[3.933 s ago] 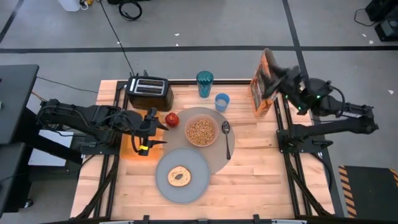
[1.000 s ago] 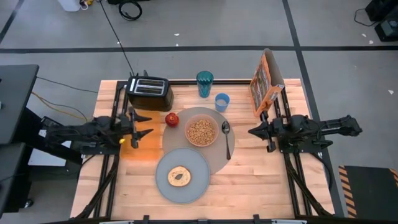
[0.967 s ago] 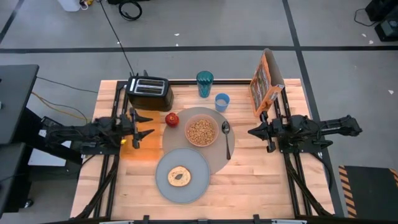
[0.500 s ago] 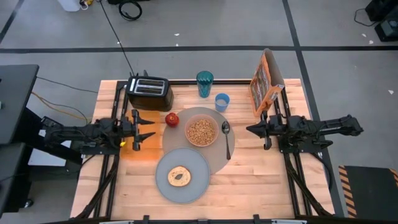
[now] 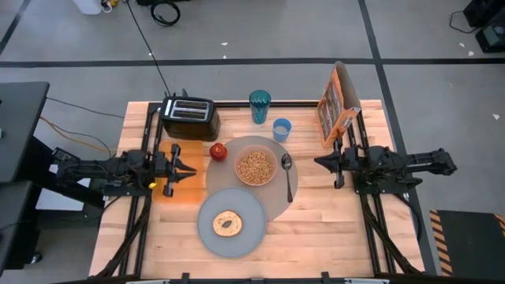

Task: Arrange a breakfast setting
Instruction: Return to Home Position

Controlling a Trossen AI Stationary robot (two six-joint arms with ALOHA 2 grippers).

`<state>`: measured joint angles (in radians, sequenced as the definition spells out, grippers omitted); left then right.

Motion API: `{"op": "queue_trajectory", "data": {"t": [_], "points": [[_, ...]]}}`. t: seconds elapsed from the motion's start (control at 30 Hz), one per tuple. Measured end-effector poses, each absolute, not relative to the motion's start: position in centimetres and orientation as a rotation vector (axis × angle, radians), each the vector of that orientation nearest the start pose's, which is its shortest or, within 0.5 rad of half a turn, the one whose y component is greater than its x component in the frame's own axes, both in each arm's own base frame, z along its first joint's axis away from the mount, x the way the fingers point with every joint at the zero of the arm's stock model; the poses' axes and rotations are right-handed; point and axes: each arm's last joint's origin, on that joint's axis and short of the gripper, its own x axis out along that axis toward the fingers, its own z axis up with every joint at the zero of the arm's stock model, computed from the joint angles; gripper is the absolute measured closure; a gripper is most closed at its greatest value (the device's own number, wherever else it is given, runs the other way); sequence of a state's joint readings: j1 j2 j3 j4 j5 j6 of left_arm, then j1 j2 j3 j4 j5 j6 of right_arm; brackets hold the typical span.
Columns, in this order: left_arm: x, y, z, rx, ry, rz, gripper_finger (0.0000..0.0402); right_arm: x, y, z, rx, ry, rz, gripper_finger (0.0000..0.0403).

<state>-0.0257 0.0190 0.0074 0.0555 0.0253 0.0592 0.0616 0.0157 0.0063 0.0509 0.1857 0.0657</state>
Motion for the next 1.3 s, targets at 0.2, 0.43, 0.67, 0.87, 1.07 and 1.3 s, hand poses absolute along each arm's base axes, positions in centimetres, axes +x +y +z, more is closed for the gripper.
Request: {"op": "queue_trajectory", "data": {"t": [0.2, 0.43, 0.67, 0.87, 1.07, 1.3], "points": [[9.84, -0.05, 16.89, 0.044, -0.034, 0.043, 0.0391, 9.93, 0.14, 16.74, -0.077, -0.013, -0.102, 0.0393], [9.88, 0.01, 16.89, 0.043, -0.032, 0.064, 0.0379, 9.93, 0.14, 16.81, -0.076, -0.02, -0.103, 0.0393], [9.88, 0.01, 16.89, 0.044, -0.032, 0.066, 0.0358, 9.93, 0.14, 16.83, -0.076, -0.023, -0.102, 0.0393], [9.88, 0.01, 16.89, 0.044, -0.033, 0.066, 0.0357, 9.93, 0.15, 16.83, -0.076, -0.023, -0.102, 0.0393], [9.88, 0.02, 16.9, 0.044, -0.033, 0.066, 0.0356, 9.93, 0.15, 16.83, -0.076, -0.023, -0.102, 0.0393], [9.88, 0.02, 16.88, 0.044, -0.033, 0.066, 0.0356, 9.93, 0.15, 16.83, -0.076, -0.023, -0.102, 0.0393]]}}
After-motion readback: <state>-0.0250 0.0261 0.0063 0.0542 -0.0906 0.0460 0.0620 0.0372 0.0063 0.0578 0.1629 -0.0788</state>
